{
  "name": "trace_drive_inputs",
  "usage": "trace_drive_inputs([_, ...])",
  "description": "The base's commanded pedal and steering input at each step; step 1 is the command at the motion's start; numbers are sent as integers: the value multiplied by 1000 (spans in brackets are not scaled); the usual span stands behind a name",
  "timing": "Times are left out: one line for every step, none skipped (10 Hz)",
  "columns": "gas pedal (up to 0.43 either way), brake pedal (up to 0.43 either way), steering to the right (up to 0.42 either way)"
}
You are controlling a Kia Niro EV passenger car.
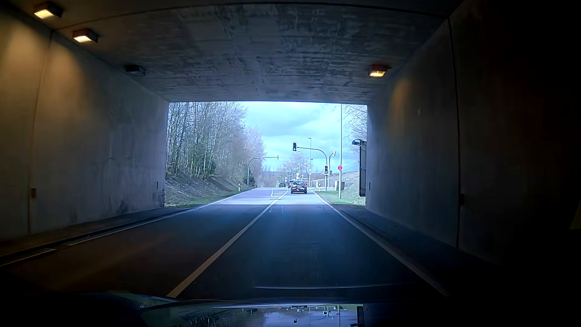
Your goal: Follow the waypoints while adhering to traffic rules and regulations
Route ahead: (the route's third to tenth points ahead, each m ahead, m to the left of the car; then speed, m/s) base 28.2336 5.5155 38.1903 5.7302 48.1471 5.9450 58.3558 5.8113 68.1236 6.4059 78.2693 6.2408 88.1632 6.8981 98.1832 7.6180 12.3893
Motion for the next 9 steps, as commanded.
trace_drive_inputs([87, 0, 0])
trace_drive_inputs([87, 0, -1])
trace_drive_inputs([87, 0, -1])
trace_drive_inputs([87, 0, -1])
trace_drive_inputs([87, 0, -1])
trace_drive_inputs([87, 0, -1])
trace_drive_inputs([87, 0, -1])
trace_drive_inputs([87, 0, -1])
trace_drive_inputs([87, 0, -1])
